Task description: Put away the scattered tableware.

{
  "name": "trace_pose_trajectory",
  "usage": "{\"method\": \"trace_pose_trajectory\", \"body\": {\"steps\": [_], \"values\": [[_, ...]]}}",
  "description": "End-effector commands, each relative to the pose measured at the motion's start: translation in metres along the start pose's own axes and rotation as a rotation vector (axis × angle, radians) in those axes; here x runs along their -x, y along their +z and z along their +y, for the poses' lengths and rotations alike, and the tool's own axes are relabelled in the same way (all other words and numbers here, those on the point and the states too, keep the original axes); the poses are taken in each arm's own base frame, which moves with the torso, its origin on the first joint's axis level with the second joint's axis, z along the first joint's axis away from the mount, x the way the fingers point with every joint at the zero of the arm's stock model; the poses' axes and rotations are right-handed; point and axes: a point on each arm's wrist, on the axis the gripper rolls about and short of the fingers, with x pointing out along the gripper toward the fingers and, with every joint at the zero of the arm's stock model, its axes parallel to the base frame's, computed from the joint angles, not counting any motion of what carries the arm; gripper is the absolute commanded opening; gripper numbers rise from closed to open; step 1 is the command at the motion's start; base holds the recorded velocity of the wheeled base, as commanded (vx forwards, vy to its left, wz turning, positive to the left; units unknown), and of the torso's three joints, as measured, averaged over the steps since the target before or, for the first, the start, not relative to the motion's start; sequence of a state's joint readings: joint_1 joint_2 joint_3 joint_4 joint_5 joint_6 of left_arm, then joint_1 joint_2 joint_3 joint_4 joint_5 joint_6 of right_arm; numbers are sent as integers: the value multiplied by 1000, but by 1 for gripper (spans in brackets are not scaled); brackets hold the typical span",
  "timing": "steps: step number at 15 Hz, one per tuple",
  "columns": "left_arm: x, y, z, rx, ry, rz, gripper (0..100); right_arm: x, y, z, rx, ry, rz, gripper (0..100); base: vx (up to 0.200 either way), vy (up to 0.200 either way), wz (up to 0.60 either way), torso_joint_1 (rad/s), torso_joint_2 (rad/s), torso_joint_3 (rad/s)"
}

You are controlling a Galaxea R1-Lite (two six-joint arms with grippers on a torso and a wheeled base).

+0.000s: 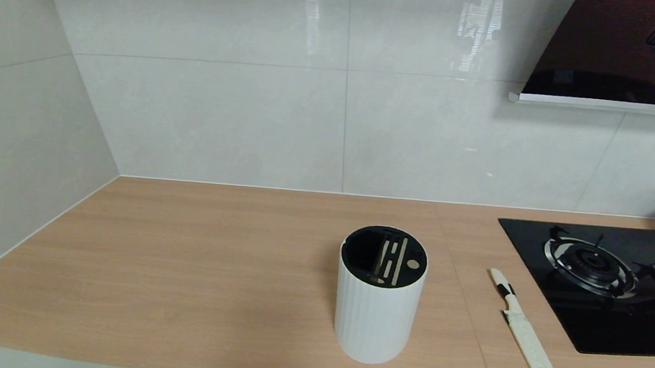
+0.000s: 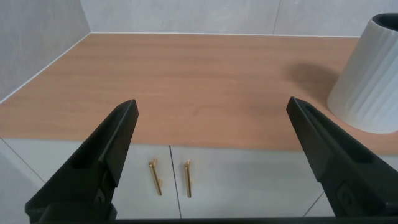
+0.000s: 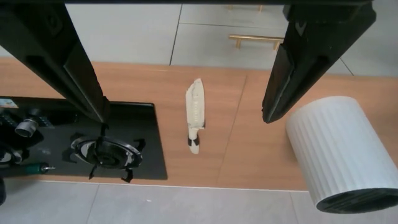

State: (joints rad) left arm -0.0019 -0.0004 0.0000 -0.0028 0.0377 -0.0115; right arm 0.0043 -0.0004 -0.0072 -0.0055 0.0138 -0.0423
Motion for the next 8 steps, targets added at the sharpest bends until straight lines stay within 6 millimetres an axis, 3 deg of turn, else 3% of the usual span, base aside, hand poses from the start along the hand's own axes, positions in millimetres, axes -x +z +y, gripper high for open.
{"method": "trace_pose_trajectory", "body": {"steps": [1,5,8], "values": [[0,0,0,1,1,0,100,9,44,-2,-18,11,-90,100,0,0,0,0,0,0],[0,0,0,1,1,0,100,-27,87,-2,-21,117,97,100,0,0,0,0,0,0],[0,0,0,1,1,0,100,-94,106,-1,-31,137,345,100,0,0,0,0,0,0]]}}
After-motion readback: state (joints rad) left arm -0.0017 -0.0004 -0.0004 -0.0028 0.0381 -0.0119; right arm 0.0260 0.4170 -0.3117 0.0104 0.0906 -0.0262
